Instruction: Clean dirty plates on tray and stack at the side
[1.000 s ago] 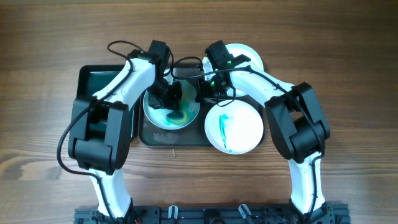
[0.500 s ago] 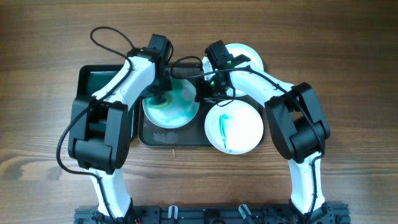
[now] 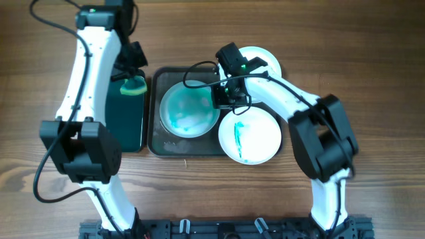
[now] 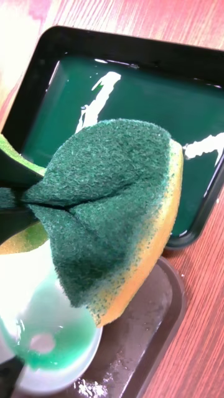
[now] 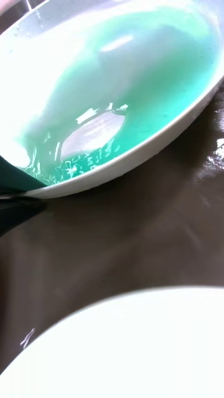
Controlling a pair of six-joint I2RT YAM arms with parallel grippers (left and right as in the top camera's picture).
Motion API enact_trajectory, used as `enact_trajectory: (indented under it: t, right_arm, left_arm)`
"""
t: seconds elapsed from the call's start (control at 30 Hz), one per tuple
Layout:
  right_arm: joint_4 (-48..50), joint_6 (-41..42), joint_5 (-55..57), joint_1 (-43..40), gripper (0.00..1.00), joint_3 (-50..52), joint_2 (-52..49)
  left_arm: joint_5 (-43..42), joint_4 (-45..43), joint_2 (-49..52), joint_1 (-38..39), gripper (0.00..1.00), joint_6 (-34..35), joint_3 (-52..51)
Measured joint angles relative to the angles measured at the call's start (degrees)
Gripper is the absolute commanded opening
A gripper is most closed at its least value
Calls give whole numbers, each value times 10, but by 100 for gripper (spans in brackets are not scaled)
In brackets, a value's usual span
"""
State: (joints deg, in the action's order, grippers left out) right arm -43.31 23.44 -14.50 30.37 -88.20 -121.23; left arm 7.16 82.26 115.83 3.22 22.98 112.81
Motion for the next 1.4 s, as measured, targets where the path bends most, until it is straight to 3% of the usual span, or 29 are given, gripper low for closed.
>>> enact_trajectory:
  t: [0.1,0.27,0.6,0.87,1.0,1.17,1.27,1.4]
  right_arm:
    - [-10,-9,155,50,4,0,90]
    - [-12,-32,352,123,5,-1,148]
    - [-1,-96,715,240,4,-1,153]
    - [121,-220,932,306,4,-1,155]
    - [208,-302,975,316,4,-1,155]
    - [210,-341,975,316,4,-1,155]
    - [148,-317,921,315,4,-3,155]
    - [39,-216,770,287,4,-5,155]
  left_arm:
    - [-11,3,0,-27,4,-4,0]
    - [-13,2,0,-36,4,-6,0]
    - [-17,3,0,-36,4,-9,0]
    - [-17,2,0,-36,4,-9,0]
    - [-18,3,0,-36,4,-9,0]
    - [-18,3,0,-36,4,-9,0]
    - [-18,2,0,-36,4,-9,0]
    - [-22,-1,0,-36,4,-9,0]
